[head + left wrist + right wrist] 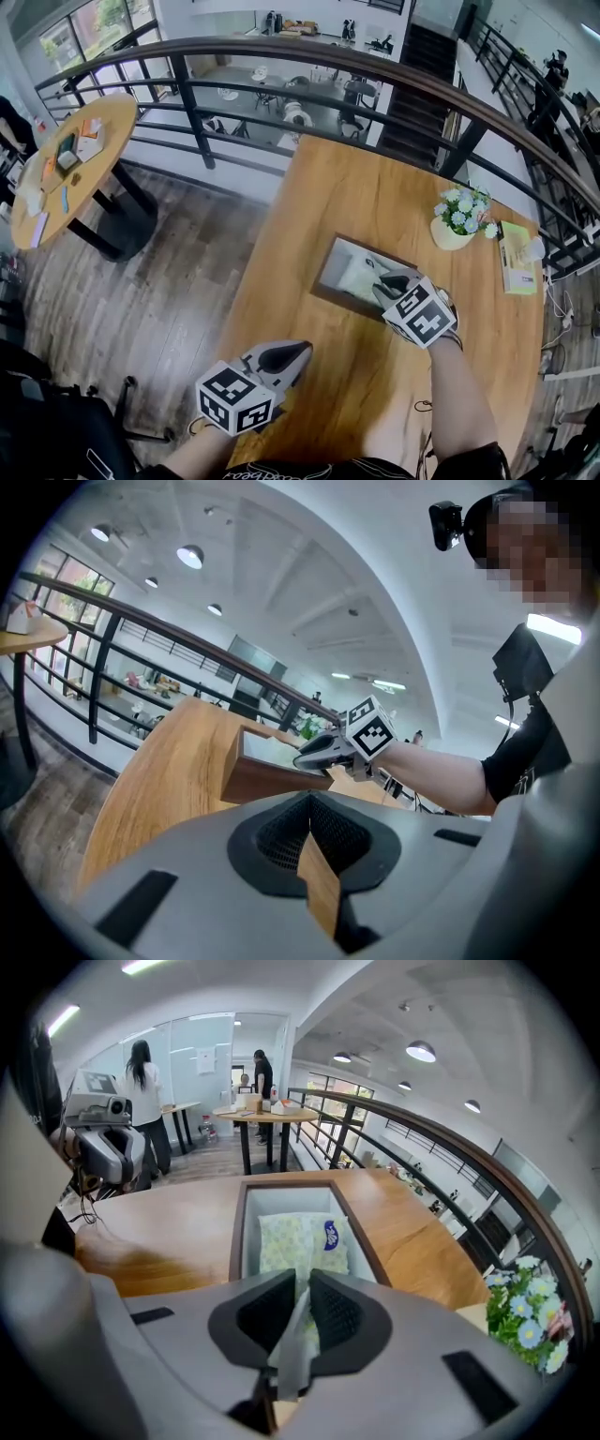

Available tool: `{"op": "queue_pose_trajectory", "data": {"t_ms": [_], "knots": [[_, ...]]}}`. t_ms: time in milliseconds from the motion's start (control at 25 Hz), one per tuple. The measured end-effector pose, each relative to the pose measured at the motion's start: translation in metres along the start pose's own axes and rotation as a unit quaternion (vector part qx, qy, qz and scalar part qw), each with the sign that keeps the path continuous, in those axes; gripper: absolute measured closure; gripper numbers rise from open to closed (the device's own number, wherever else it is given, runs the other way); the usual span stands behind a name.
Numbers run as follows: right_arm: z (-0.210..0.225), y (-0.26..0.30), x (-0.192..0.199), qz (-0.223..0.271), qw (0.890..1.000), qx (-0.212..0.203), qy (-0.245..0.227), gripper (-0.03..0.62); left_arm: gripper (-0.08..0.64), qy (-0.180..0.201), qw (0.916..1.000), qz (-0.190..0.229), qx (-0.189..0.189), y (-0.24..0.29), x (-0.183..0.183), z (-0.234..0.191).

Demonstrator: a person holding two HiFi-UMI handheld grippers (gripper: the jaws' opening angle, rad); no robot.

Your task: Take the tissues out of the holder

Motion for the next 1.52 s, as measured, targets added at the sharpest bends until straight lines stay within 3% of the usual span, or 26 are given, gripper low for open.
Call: {"op": "queue_pose_trajectory", "data": {"t_ms": [320,640,1120,1520], "knots": [[-0.014,-0.038,-0.014,0.069,0.996,0.051,0.006,0.541,0.546,0.011,0.9997,0.014,-0.013,-0.018,-0.01,0.008],[-0.019,-0.118,-0.017,0.19,0.974,0.112,0.053,0.545,0.546,0.033,0.9988,0.029,-0.021,-0.036,-0.024,0.045],[-0.073,-0.24,0.013,0.287,0.948,0.118,0.068,0.545,0.546,0.072,0.9952,0.06,-0.029,-0.069,-0.041,0.125],[-0.155,-0.333,0.083,0.333,0.936,0.061,0.093,0.545,0.546,0.107,0.9895,0.094,-0.025,-0.107,-0.04,0.218]]}}
Point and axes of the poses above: the fingertips, and each gripper's own axes: y forward along the fingers, z to its right, x out of its underside, the point moved 9 cm from there along -y, backward along the fingers, and after that the axes turned 8 degrees about y, right-handed, at the moved point
